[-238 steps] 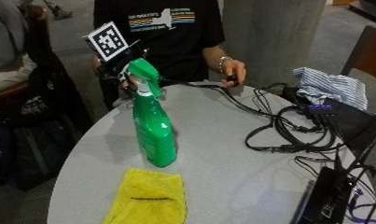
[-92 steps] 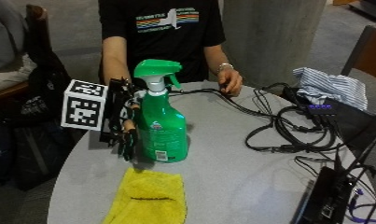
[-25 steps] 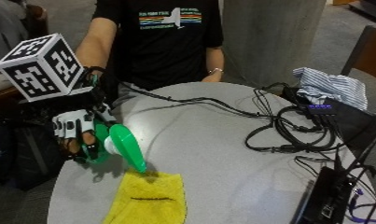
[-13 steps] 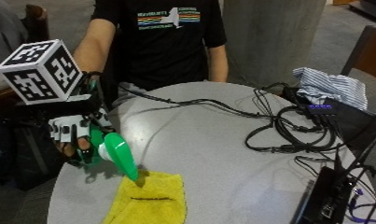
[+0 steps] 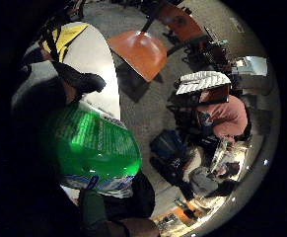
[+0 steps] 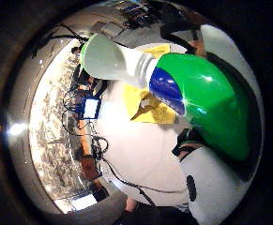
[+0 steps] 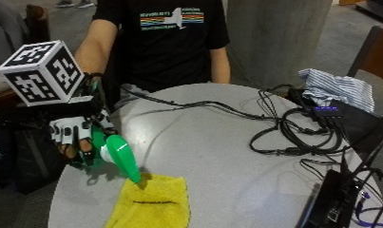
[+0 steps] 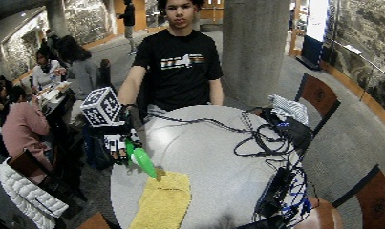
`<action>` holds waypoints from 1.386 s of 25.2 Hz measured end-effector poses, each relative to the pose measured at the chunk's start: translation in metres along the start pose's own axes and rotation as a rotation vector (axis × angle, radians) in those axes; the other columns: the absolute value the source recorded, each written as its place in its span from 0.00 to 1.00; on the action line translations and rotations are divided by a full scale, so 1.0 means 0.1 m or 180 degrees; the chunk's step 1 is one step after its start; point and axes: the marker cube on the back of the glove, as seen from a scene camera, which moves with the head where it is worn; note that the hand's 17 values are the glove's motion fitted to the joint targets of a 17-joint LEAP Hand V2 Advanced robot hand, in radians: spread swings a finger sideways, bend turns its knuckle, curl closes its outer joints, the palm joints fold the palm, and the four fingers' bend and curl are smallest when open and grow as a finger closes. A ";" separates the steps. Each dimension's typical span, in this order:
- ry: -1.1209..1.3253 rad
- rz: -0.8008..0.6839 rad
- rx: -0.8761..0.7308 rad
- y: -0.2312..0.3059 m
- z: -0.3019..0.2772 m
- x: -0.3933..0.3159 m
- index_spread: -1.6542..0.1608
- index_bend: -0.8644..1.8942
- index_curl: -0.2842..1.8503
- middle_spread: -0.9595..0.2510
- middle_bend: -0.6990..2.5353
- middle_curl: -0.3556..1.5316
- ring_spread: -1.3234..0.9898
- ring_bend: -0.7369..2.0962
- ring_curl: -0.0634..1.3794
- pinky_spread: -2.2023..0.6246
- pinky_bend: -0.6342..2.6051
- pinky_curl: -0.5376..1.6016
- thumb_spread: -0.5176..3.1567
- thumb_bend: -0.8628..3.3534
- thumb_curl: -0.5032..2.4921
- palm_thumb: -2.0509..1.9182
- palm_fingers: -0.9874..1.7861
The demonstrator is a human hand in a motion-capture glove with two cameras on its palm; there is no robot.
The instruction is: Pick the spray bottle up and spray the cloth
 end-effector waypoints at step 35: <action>-0.3111 -0.1434 0.0471 0.83 0.04 -0.49 0.79 0.34 0.23 0.78 0.28 0.43 0.57 0.45 0.31 0.78 0.33 0.43 0.30 0.20 0.40 0.76 0.74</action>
